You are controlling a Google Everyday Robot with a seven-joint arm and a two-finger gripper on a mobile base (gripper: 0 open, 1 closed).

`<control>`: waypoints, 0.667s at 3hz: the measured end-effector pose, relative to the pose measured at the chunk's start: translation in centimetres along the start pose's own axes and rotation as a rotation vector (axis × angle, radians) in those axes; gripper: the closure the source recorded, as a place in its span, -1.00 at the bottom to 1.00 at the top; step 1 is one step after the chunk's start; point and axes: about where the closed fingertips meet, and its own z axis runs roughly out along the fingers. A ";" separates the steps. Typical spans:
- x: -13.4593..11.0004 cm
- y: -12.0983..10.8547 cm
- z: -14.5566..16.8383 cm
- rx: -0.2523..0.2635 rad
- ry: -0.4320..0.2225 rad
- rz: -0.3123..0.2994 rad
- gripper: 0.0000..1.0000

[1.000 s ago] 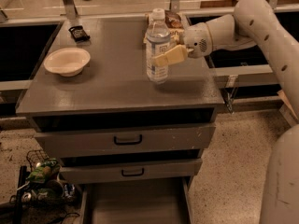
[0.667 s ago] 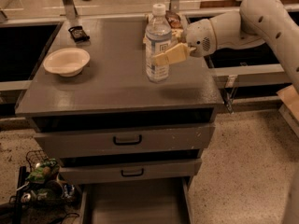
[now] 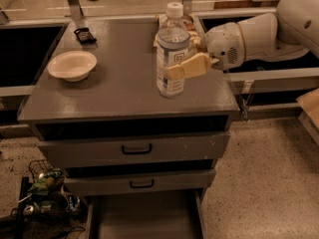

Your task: Place blue plastic bottle into bottom drawer

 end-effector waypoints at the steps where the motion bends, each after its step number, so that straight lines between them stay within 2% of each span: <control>1: 0.1 3.5 0.0 0.001 0.020 -0.055 1.00; 2: 3.5 7.2 0.4 -0.018 0.100 -0.127 1.00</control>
Offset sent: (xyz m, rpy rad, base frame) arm -0.1003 -0.0037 -0.0246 -0.1511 -0.1657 0.0774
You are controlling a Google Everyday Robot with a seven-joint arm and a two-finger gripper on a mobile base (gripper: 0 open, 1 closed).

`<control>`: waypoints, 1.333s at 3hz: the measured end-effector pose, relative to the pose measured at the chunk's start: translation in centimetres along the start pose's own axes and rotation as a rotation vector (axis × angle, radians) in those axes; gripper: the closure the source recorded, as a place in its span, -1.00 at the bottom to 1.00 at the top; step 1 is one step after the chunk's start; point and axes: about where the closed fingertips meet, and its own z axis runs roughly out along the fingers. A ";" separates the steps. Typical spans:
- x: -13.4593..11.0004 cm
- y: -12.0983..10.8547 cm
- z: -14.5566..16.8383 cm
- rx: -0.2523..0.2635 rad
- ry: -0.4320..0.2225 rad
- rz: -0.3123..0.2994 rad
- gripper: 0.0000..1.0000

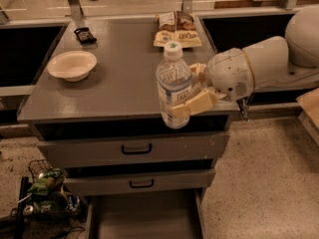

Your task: Place blue plastic bottle into bottom drawer

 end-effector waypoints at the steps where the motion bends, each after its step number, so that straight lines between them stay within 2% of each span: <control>1: 0.0 0.0 0.1 -0.001 0.000 -0.001 1.00; 2: 0.8 -0.1 0.5 0.026 0.008 0.004 1.00; 3: 4.2 0.1 1.7 0.091 0.018 0.026 1.00; 4: 7.0 0.5 2.4 0.116 0.011 0.059 1.00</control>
Offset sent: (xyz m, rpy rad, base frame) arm 0.0062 -0.0024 -0.0242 -0.0158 -0.0154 -0.0838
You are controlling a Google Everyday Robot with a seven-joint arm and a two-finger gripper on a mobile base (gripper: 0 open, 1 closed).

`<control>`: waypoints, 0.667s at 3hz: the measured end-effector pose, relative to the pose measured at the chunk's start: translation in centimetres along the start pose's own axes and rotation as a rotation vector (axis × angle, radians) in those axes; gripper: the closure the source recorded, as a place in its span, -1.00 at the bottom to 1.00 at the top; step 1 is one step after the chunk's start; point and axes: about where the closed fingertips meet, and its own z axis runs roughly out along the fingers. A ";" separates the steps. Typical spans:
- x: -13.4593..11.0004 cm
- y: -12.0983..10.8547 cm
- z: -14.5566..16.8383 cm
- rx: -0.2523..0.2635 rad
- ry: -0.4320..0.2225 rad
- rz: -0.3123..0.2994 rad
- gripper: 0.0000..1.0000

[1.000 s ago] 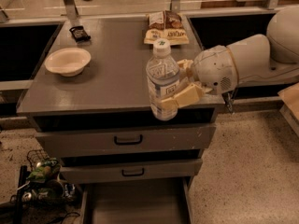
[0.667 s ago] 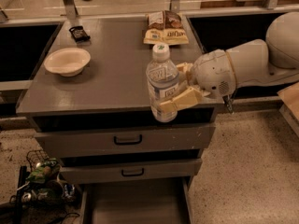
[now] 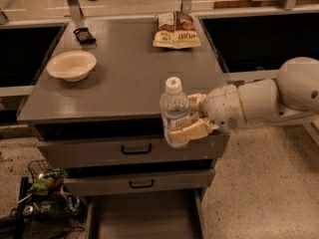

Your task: Place blue plastic bottle into bottom drawer

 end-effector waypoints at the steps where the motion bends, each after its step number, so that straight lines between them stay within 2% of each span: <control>1: 4.6 1.5 1.0 -0.016 0.014 0.085 1.00; 2: 7.2 2.4 1.7 -0.041 0.027 0.141 1.00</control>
Offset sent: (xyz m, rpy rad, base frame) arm -0.0308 -0.0189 -0.1081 -0.0166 0.2246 -0.0304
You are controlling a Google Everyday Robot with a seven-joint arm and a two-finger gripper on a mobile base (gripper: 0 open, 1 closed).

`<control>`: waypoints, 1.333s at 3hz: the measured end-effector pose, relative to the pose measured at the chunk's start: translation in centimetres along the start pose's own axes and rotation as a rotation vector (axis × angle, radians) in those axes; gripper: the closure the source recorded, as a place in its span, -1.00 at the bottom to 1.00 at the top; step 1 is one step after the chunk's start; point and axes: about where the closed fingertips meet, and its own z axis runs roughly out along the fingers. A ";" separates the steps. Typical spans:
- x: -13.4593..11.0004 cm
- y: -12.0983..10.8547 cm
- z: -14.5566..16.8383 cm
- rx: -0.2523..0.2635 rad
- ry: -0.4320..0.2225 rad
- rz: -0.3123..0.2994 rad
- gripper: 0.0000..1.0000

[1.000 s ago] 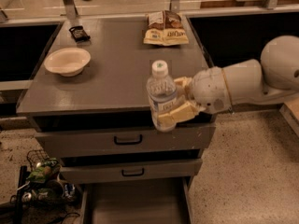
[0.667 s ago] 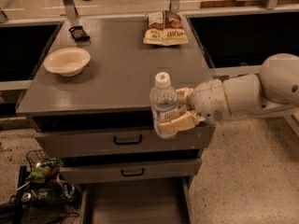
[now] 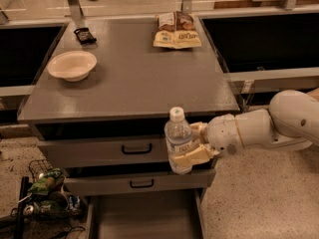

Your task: Place blue plastic bottle into bottom drawer

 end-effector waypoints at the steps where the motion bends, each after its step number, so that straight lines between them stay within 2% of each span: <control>1: 0.2 0.1 0.1 0.004 -0.005 0.004 1.00; 2: 1.2 0.7 0.2 0.032 -0.032 0.022 1.00; 3: 3.4 1.8 1.8 0.059 -0.097 0.078 1.00; 4: 5.9 2.9 3.8 0.056 -0.133 0.131 1.00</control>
Offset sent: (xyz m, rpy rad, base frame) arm -0.0157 -0.0087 -0.0214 0.0574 0.0032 -0.0927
